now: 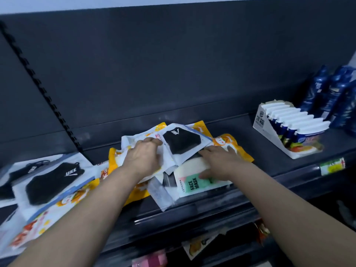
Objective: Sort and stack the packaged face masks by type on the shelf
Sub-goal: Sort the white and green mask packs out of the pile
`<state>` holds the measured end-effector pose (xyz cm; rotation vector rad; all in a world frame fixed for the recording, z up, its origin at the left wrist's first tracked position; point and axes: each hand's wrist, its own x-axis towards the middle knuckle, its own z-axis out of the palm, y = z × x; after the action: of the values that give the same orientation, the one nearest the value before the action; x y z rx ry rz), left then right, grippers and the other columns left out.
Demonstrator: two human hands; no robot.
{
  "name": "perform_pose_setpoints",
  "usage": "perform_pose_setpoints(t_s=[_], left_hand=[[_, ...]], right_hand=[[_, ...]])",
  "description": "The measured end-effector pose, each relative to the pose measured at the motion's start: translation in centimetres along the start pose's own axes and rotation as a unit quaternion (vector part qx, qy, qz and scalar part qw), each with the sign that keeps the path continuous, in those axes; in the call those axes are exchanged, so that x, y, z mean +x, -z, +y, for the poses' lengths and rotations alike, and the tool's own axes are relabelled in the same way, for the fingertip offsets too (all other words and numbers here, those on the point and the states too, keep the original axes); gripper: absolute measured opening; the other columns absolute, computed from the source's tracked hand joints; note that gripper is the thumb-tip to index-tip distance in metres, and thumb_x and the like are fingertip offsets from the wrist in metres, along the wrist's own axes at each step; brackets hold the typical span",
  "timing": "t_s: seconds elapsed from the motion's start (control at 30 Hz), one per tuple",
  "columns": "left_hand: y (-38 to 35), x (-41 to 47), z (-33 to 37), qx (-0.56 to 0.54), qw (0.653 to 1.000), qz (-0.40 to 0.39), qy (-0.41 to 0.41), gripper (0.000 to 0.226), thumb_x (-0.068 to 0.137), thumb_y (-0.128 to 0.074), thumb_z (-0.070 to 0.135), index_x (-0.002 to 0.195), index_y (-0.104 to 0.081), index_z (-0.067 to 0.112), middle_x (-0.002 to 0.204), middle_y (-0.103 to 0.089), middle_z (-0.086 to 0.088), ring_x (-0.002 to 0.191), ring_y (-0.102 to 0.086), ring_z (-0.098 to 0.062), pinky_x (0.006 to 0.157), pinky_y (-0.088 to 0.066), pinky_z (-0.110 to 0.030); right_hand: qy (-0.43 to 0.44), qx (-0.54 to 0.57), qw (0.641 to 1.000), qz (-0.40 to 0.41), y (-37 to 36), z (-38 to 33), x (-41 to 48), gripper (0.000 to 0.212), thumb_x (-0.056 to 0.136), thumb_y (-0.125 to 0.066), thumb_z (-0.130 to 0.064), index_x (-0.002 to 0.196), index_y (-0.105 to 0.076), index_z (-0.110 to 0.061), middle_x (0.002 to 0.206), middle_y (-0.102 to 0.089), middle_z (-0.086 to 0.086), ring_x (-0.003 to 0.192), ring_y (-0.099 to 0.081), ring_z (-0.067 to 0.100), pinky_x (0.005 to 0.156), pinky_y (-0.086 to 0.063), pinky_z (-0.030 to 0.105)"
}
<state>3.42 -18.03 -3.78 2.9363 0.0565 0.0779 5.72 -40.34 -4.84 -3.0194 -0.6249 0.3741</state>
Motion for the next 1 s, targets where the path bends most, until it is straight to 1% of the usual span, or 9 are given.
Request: perform_pose_setpoints(t_s=[0.1,0.2,0.27,0.37,0.47,0.57,0.67,0.77,1.0], left_hand=[[-0.9,-0.7,0.2,-0.017,0.999,0.021,0.025,0.052,0.084,-0.049,0.010,0.134,-0.051,0.023,0.140,-0.049,-0.001,0.128,-0.046,-0.025,0.099,-0.045,-0.044],[-0.7,-1.2,0.9,-0.016,0.998,0.029,0.046,0.053,0.083,-0.050,0.010,0.134,-0.052,0.023,0.140,-0.050,0.000,0.128,-0.046,-0.023,0.097,-0.047,-0.043],[-0.2,-1.5,1.6,-0.015,0.997,0.041,0.057,0.049,0.086,-0.050,0.013,0.134,-0.052,0.024,0.141,-0.049,0.001,0.128,-0.047,-0.023,0.096,-0.047,-0.042],[0.4,-1.8,2.7,0.000,0.997,0.048,0.064,0.045,0.090,-0.049,0.016,0.134,-0.051,0.023,0.142,-0.049,0.002,0.127,-0.047,-0.023,0.094,-0.047,-0.040],[0.7,-2.1,3.5,0.010,0.997,0.047,0.057,0.042,0.093,-0.050,0.018,0.134,-0.050,0.023,0.142,-0.048,0.002,0.124,-0.049,-0.023,0.093,-0.047,-0.039],[1.1,-2.0,4.0,0.006,0.996,0.070,0.059,0.041,0.092,-0.050,0.017,0.133,-0.051,0.023,0.142,-0.048,0.003,0.123,-0.051,-0.022,0.090,-0.047,-0.036],[1.5,-1.8,4.8,-0.007,0.994,0.087,0.063,0.040,0.092,-0.049,0.015,0.131,-0.054,0.022,0.139,-0.053,-0.001,0.120,-0.054,-0.025,0.092,-0.047,-0.036],[1.4,-1.4,5.5,-0.041,0.989,0.108,0.088,0.042,0.090,-0.048,0.010,0.131,-0.054,0.020,0.134,-0.057,-0.006,0.115,-0.056,-0.030,0.088,-0.047,-0.035],[1.1,-0.8,4.7,-0.084,0.981,0.124,0.126,0.055,0.090,-0.035,-0.002,0.139,-0.047,0.019,0.132,-0.059,-0.010,0.123,-0.049,-0.032,0.086,-0.043,-0.034]], right_hand=[[0.002,-0.061,0.996,0.058,0.5,1.0,0.0,0.070,0.071,-0.065,-0.064,0.126,-0.049,-0.023,0.135,-0.043,0.000,0.134,-0.026,0.021,0.112,-0.019,0.048],[0.007,-0.068,0.995,0.071,0.4,2.8,-0.6,0.052,0.069,-0.064,-0.068,0.100,-0.055,-0.028,0.124,-0.044,0.000,0.131,-0.027,0.022,0.114,-0.015,0.047],[0.029,-0.011,0.998,0.056,-0.2,3.8,-0.6,0.059,0.073,-0.066,-0.062,0.115,-0.049,-0.026,0.134,-0.039,0.001,0.140,-0.018,0.023,0.117,-0.009,0.046],[0.048,0.039,0.998,-0.003,-0.3,4.1,-0.2,0.090,0.078,-0.067,-0.048,0.148,-0.018,-0.020,0.157,-0.017,-0.001,0.148,0.005,0.019,0.118,0.003,0.049],[0.055,-0.040,0.998,0.010,0.4,4.1,0.5,0.095,0.070,-0.070,-0.057,0.146,-0.025,-0.022,0.151,-0.028,0.000,0.144,-0.017,0.020,0.116,-0.001,0.054],[0.029,-0.075,0.993,0.090,1.7,5.1,0.4,0.062,0.068,-0.075,-0.050,0.120,-0.053,-0.026,0.127,-0.050,0.000,0.127,-0.040,0.021,0.116,-0.011,0.051],[-0.020,-0.015,0.990,0.140,3.8,7.1,-0.5,0.023,0.076,-0.070,-0.033,0.090,-0.052,-0.032,0.114,-0.061,-0.001,0.113,-0.055,0.021,0.104,-0.033,0.038],[-0.049,0.020,0.988,0.142,5.9,8.9,-1.9,0.024,0.080,-0.067,-0.034,0.074,-0.044,-0.030,0.107,-0.064,-0.003,0.099,-0.059,0.023,0.072,-0.039,0.029],[-0.045,0.280,0.932,0.225,6.3,8.1,-2.1,0.018,0.090,-0.058,-0.034,0.096,-0.049,-0.019,0.098,-0.059,0.000,0.094,-0.057,0.026,0.078,-0.043,0.036]])
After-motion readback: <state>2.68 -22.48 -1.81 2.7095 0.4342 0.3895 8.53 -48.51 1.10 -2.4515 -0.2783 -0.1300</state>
